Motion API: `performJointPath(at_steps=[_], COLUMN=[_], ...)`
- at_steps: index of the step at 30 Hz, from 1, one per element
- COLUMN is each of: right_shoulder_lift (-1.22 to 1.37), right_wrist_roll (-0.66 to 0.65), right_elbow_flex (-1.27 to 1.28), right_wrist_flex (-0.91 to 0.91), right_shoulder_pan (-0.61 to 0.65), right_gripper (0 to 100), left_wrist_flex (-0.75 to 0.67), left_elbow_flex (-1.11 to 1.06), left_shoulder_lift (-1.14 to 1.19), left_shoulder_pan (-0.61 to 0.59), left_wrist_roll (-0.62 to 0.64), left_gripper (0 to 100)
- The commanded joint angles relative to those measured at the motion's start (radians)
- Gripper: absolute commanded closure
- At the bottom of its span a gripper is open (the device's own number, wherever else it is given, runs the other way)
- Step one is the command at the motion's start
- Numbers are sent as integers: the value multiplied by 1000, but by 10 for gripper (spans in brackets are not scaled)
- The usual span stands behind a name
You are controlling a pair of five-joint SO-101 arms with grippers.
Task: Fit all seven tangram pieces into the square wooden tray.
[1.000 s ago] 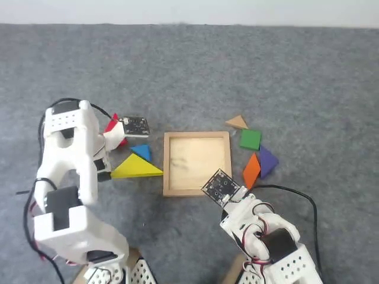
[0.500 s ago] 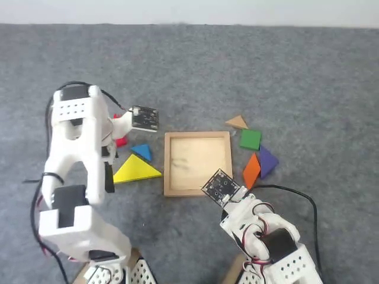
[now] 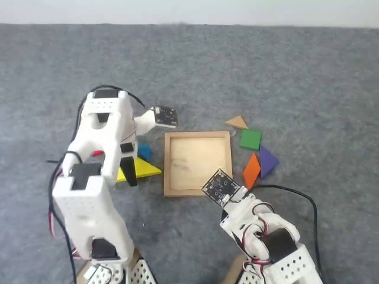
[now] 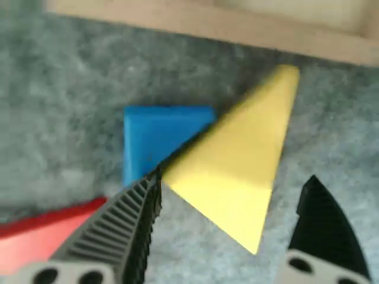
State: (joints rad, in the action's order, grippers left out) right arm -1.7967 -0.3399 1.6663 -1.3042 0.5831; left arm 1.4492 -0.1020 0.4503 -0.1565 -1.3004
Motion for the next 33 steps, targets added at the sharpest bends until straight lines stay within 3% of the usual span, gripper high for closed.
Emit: performJointPath(at_steps=[1,12,19,33], right_shoulder_lift=[-15,-15,-15,-15], right_wrist_roll=[-2,-2,-2,-2], right_elbow_flex=[17,17,17,17], right_wrist_flex=[-5,-5,-5,-5], right_shoulder_pan=[2,2,2,2], right_gripper=[990,990,990,990], left_wrist_flex=[29,29,26,-9], left_elbow_flex=[65,50,51,15], left_shoulder_lift=[17,26,34,35], left_shoulder_pan=[-26,-20,11,11], left_wrist_roll=[34,38,138,176], left_gripper=[644,644,642,643])
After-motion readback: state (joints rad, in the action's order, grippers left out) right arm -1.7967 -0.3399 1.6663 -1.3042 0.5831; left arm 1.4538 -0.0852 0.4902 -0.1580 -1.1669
